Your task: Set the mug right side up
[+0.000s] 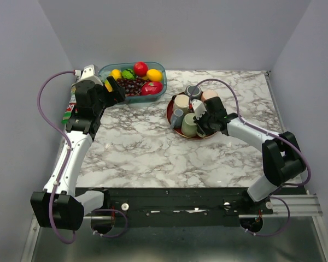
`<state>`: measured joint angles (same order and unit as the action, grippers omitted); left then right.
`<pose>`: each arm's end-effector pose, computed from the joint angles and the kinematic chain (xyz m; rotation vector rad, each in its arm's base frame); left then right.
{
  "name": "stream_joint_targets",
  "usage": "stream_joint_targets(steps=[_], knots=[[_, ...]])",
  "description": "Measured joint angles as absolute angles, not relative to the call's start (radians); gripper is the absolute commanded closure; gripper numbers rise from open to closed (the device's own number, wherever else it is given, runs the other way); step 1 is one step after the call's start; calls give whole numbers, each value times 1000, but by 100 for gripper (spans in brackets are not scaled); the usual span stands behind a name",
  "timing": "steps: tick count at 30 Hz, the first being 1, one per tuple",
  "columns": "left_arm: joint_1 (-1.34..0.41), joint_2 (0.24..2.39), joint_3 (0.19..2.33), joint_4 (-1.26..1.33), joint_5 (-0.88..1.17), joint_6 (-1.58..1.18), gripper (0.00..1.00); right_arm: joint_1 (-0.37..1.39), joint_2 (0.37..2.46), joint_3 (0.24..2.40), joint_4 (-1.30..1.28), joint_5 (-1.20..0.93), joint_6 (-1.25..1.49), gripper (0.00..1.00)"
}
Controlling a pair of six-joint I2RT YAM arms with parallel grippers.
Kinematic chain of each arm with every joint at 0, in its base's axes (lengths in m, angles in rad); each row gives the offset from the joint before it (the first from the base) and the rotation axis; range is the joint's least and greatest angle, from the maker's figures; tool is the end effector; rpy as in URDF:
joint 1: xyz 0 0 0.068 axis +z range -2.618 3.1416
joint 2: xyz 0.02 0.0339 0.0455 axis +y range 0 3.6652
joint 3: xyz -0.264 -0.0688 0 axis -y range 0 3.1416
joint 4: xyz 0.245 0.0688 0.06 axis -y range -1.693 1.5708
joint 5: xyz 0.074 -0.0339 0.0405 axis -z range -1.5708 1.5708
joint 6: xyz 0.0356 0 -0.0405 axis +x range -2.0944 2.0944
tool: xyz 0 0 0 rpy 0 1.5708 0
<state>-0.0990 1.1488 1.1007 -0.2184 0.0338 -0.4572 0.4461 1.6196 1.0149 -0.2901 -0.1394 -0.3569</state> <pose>0.2638 -0.0274 0.3736 -0.3073 1.8322 -0.4196 0.3018 0.1498 0.2020 -1.0188 2.2449 0.2105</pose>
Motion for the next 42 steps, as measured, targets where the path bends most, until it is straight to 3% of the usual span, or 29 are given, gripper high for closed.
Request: stream_joint_targets(steps=[9,26,31,42], knots=[[-99,1150,1098,-217,35,-457,1,453,1582,996,-290,-116,-361,100],[-98,1151,1097,-181,101,-470,1,453,1257,999,-374,-69,-159,100],[-98,1151,1097,-142,209,-508,1,453,1254,1095,-373,-128,22,100],[-186,1178,1068,102,552,-669,1,452,1289,1291,-107,-320,444,100]])
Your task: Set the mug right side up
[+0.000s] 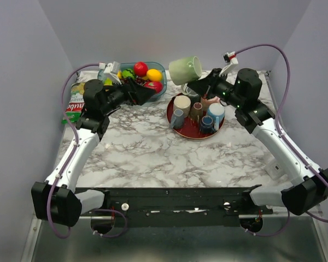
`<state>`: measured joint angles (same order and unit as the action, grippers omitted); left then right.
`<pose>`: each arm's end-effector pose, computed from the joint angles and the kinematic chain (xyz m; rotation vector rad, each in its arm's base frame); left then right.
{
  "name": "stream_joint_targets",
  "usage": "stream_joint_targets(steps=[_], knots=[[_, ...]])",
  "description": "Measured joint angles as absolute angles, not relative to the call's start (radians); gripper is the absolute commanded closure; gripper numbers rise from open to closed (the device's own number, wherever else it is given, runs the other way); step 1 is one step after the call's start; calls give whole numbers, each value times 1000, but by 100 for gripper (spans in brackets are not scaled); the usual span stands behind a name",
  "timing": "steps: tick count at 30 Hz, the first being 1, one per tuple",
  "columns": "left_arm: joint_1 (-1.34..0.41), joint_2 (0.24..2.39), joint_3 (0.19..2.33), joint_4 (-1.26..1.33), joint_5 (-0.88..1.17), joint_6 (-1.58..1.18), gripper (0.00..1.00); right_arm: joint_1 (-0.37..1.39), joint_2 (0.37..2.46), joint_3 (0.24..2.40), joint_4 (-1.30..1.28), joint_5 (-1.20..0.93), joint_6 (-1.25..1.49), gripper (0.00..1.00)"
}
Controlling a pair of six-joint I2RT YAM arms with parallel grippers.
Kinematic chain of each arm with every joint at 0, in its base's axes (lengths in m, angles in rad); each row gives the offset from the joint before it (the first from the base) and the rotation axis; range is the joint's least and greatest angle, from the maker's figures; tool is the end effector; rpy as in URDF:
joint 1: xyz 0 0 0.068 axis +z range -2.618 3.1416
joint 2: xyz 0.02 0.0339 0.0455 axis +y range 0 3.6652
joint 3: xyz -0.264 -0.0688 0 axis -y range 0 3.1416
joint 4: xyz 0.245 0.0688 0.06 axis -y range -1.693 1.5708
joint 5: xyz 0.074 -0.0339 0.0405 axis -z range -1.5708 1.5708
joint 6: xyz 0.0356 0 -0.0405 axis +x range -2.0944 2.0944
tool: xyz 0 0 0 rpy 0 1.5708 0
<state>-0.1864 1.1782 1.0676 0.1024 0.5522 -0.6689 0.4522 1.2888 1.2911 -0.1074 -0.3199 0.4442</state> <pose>0.2652 -0.0690 0.3892 0.0552 1.6885 -1.0883 0.2637 0.1405 0.4163 -0.2598 1.7404 0.9324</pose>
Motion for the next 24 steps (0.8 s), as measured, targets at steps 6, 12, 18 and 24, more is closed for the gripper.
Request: stream_joint_targets(steps=[6,12,18,24], knots=[[-317,1262,1114,211,710,-730,1,453,1330,1308,102,-451,651,100],[-347,1306,1124,396,752,-863,2,455,1355,1308,240,-533,802,99],[-381,1347,1150,521,749,-965,8,463,1359,1308,330,-556,873,99],[-389,1380,1151,667,738,-1087,23,484,1372,1308,373,-562,897,100]])
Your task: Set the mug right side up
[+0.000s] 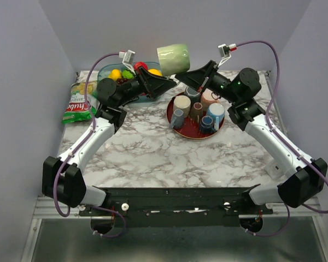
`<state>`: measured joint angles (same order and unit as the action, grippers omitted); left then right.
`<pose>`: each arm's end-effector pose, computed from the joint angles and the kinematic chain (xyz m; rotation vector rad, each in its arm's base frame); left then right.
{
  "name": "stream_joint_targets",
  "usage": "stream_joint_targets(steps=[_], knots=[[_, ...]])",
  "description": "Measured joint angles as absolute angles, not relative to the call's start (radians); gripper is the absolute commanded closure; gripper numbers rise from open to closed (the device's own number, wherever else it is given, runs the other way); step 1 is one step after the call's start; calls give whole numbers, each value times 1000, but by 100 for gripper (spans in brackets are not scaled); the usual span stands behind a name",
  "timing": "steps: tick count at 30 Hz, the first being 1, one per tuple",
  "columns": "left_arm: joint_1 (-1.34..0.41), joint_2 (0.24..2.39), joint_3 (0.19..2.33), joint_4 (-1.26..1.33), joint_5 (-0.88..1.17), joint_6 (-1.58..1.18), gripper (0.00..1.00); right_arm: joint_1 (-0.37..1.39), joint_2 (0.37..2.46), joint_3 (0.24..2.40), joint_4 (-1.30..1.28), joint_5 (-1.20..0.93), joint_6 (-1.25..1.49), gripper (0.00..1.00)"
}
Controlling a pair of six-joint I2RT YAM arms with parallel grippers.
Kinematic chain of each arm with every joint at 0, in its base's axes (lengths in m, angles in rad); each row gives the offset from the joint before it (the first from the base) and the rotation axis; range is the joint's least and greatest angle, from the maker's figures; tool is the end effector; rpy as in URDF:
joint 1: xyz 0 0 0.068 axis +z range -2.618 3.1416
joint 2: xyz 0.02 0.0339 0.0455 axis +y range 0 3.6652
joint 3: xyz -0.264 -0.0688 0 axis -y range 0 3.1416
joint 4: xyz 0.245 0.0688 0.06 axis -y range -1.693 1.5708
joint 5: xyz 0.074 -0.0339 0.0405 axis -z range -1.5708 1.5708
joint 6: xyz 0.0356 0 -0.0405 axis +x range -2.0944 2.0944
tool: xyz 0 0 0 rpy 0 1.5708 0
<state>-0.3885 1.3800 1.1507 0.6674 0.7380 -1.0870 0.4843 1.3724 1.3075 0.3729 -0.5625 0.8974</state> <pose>0.2806 -0.1407 0.4180 0.2834 1.4188 -1.6614 0.2704 0.1637 0.4479 -0.2498 1.4577 1.5048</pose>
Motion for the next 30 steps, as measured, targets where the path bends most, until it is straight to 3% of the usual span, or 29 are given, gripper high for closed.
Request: stream_joint_targets(steps=[5,8,11,12,21,24,25,28,30], knots=[[-390,1397,1151,724,719,-1150,41,501,1380,1306,373,-563,896,100],[-395,1398,1151,744,712,-1169,60,503,1380,1301,373,-559,890,99],[-395,1398,1151,753,710,-1185,86,503,1380,1297,374,-544,887,100],[-395,1399,1150,753,709,-1186,100,503,1380,1296,376,-540,884,99],[-397,1400,1150,721,707,-1160,100,504,1370,1269,383,-514,882,96],[-400,1395,1150,686,698,-1131,100,505,1366,1268,354,-498,876,61],[-402,1390,1150,659,691,-1110,100,506,1365,1269,339,-491,869,39],[-406,1365,1156,538,646,-1049,100,510,1362,1269,286,-468,834,5],[-405,1346,1178,398,583,-981,100,511,1354,1268,256,-445,813,0]])
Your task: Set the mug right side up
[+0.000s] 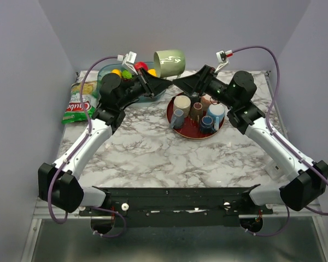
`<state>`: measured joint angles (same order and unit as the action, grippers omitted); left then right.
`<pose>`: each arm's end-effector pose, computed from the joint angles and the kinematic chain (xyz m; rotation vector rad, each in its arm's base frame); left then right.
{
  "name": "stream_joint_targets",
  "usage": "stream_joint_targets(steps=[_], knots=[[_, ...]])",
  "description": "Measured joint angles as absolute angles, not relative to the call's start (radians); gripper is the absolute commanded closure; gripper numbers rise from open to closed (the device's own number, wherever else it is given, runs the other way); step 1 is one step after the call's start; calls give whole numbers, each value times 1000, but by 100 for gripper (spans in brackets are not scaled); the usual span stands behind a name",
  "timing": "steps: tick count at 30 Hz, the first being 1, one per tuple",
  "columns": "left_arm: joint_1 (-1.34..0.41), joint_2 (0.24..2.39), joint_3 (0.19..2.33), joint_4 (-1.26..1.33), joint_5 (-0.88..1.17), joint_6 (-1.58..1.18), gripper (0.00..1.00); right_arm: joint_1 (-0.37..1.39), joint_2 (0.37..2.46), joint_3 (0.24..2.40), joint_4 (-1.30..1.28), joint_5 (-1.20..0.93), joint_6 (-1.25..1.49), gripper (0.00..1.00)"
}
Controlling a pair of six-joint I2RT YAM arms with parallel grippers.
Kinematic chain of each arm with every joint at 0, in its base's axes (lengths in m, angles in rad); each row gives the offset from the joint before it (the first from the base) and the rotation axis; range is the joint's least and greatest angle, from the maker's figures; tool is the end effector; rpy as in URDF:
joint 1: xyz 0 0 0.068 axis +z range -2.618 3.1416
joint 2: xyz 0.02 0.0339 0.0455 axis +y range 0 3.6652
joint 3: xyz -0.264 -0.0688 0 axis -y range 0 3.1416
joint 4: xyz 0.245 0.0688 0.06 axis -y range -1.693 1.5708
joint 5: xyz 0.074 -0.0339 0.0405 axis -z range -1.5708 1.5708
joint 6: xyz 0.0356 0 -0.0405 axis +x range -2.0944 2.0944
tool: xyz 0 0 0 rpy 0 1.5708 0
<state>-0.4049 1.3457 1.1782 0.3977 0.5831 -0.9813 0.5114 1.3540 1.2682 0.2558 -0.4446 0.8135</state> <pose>0.2805 -0.1416 0.4128 0.1151 1.5595 -1.5163 0.2690 0.1685 0.4281 -0.1742 1.5640 1.3799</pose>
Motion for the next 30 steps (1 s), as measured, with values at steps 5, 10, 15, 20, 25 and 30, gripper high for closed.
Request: stream_joint_targets(steps=[5,10,15,20,25,30], knots=[[-399,1298,1242,87,402,-809,100,512,1304,1245,164,-355,742,0],[-398,1242,1288,-198,187,-615,100,512,1256,1233,59,-239,670,0],[-398,1205,1268,-422,-28,-459,100,512,1248,1233,-52,-121,599,0],[-395,1174,1154,-556,-187,-374,100,511,1256,1234,-138,-62,553,0],[-379,1192,1086,-644,-270,-351,100,511,1306,1248,-206,-42,530,0],[-348,1272,1070,-655,-278,-341,100,511,1349,1251,-249,-42,522,0]])
